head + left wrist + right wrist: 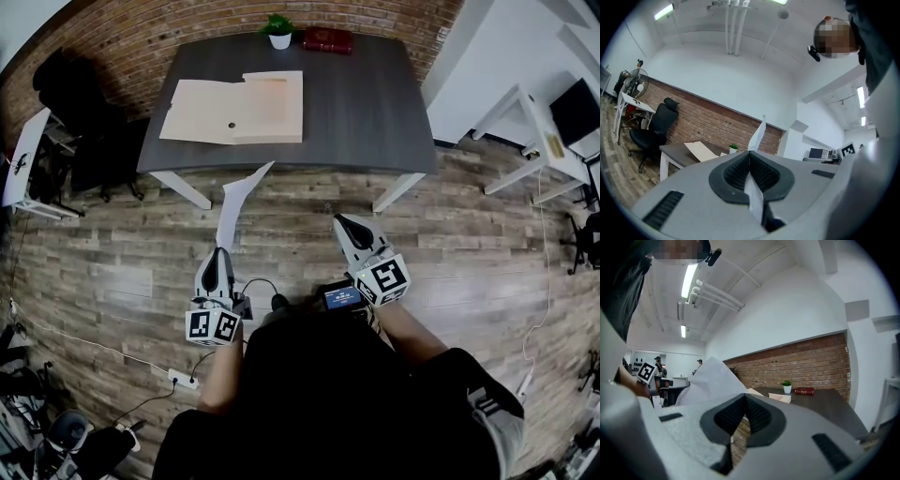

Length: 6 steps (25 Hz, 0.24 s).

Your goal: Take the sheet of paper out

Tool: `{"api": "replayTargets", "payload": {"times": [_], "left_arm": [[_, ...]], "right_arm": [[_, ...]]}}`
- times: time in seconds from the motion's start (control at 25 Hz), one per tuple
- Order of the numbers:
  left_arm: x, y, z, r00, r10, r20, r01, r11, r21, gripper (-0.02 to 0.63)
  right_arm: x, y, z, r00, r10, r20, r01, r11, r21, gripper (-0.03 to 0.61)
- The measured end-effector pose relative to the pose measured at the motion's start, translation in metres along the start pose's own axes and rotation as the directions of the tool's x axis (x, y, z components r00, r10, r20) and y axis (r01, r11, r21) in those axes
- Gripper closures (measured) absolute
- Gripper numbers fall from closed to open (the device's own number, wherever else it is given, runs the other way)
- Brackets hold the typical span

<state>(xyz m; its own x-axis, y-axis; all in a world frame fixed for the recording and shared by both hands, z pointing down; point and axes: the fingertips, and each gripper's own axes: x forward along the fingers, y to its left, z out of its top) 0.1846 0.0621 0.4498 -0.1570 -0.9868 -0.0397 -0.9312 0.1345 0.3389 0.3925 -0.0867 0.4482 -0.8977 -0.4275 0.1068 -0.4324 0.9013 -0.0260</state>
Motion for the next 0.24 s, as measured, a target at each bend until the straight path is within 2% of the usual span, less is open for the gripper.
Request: {"api": "replayTargets", "payload": {"times": [0.24], "left_arm": [[0.0009, -0.0078, -0.0038, 1.0, -0.012, -0.008, 0.012, 1.0, -0.007, 0.618]], "right_arm": [[-0.0063, -0.0047, -0.0029, 1.0, -0.01, 0.003, 0.01, 1.0, 0.013, 0.575]]}}
